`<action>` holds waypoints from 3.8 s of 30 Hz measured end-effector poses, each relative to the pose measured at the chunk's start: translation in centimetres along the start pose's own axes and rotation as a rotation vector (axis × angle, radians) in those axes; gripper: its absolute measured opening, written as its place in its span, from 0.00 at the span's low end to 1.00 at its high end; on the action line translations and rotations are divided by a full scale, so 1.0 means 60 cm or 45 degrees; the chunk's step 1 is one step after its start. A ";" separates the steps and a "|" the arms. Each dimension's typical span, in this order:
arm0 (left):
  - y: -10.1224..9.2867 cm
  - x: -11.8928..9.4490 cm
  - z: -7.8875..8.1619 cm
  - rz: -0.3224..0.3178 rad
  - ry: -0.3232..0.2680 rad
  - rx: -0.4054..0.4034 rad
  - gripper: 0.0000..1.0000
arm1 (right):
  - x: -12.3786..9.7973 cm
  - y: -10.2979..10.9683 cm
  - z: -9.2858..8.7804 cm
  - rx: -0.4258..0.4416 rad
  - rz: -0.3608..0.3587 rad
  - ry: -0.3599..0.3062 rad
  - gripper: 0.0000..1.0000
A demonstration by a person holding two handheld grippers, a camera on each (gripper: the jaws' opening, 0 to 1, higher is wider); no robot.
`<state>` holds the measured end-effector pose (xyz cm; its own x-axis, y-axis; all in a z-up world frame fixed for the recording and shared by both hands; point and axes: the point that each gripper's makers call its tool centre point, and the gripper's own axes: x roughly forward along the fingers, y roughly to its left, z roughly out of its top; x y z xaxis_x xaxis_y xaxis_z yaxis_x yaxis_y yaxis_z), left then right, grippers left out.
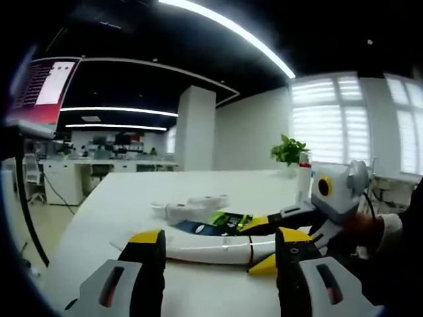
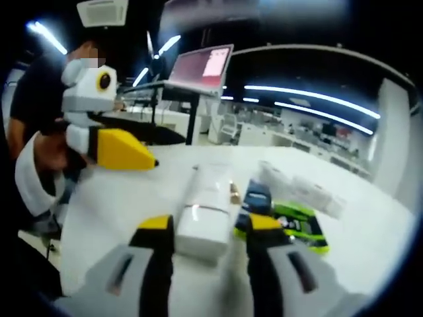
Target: Arrange the skincare products in the storage area until every visible bottle or jar stands upright without overlapping.
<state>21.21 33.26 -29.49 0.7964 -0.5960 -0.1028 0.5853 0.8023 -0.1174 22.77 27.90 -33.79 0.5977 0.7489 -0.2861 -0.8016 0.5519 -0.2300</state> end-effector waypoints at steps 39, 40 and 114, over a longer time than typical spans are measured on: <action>0.013 0.006 -0.025 0.061 0.070 -0.075 0.39 | -0.005 0.006 0.001 0.069 0.029 -0.014 0.30; 0.010 0.006 -0.026 0.056 0.073 -0.075 0.39 | -0.006 0.007 0.001 0.064 0.027 -0.014 0.30; 0.001 -0.017 -0.014 -0.097 0.056 -0.384 0.43 | -0.043 0.025 0.062 -1.223 -0.278 0.176 0.28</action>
<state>20.29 33.90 -30.21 0.7408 -0.6602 -0.1242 0.5662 0.7131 -0.4134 19.97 28.14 -29.93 0.7760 0.5834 -0.2396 -0.3586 0.0957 -0.9286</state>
